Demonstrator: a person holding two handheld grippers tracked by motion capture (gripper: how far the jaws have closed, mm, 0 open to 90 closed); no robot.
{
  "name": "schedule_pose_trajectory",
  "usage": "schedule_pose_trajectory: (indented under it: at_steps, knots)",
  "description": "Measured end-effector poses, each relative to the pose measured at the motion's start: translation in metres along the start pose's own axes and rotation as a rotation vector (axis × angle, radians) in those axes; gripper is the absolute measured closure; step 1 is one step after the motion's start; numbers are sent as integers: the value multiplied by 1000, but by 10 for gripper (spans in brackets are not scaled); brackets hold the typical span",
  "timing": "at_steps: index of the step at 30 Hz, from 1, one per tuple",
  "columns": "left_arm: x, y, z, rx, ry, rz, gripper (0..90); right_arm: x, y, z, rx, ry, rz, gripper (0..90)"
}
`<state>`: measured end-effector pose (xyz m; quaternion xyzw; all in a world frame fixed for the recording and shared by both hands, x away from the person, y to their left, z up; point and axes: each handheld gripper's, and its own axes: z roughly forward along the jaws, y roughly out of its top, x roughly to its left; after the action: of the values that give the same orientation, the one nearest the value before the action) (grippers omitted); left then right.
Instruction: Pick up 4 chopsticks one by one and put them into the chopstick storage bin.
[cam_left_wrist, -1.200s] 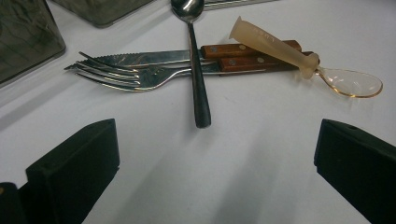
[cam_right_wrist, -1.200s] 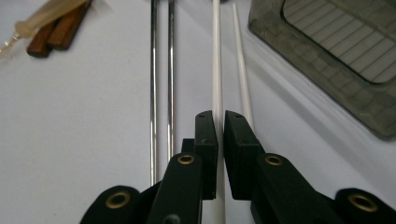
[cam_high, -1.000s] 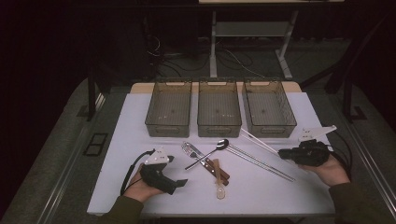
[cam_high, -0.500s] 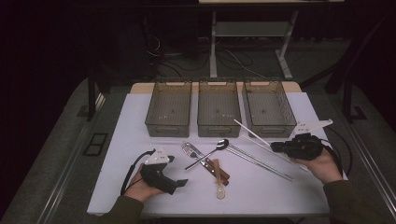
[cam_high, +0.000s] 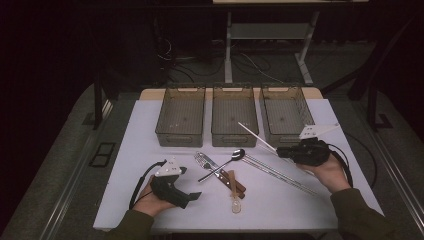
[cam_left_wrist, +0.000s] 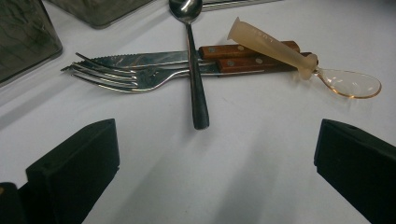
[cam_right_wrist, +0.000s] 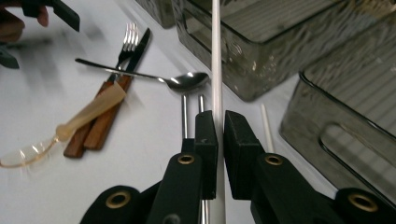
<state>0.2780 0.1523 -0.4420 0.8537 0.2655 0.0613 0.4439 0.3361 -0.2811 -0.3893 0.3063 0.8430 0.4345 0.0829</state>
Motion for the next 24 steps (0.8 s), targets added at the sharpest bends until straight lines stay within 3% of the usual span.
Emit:
schedule_pose_trajectory:
  at_steps: [14,24]
  knots:
    - [0,0,-1,-10,-1,-7,0,13,28,33,-27,4,0,844]
    - [0,0,-1,-16,-5,-11,0,17,51,56,-47,2,32,845]
